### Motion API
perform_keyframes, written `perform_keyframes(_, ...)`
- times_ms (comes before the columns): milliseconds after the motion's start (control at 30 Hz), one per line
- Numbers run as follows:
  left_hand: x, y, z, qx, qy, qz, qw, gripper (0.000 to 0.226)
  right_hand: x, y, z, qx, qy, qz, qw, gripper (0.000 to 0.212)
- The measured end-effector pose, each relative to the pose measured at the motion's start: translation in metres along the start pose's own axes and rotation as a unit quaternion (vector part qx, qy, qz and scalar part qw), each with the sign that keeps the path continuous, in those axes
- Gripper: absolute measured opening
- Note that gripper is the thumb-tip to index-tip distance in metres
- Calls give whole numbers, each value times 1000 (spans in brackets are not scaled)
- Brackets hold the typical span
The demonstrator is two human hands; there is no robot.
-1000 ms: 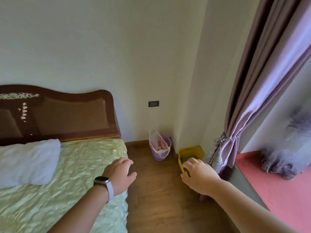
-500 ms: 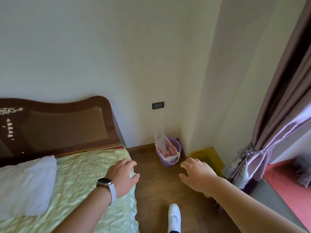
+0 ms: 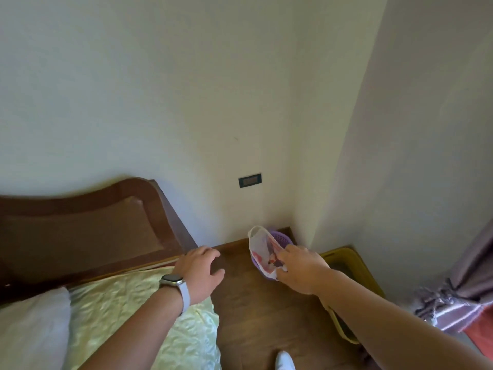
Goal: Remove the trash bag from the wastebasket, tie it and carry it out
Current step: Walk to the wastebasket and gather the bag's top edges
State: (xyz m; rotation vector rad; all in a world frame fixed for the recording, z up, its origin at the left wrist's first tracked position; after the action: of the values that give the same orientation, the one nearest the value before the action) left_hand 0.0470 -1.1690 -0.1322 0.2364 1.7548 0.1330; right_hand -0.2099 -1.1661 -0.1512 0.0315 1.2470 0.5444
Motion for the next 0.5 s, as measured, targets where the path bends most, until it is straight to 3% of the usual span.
perform_keyframes(200,9,-73,11,18,8,30,999,43,-4,-50,-10,-18,36,31,999,44)
perform_keyframes(300,19,-118,18,42,13,78,996,45,-5,-73,-14,40,1,13,999,32)
perform_keyframes(500,32,-203,33,84,34,160,983,44,-15,-115,-11,169,-31,36,984,33)
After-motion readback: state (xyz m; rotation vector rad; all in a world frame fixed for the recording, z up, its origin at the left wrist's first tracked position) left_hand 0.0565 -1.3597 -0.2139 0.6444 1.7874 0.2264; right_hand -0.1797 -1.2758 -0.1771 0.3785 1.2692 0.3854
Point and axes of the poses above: each hand's wrist, its own y-axis away from the middle knuckle, its own x-axis out of the palm, z = x × y, the point moved 2 cm from there along -y, towards the middle knuckle, and after that the axes turned 7 degrees about -x, right-handed, at the moved point
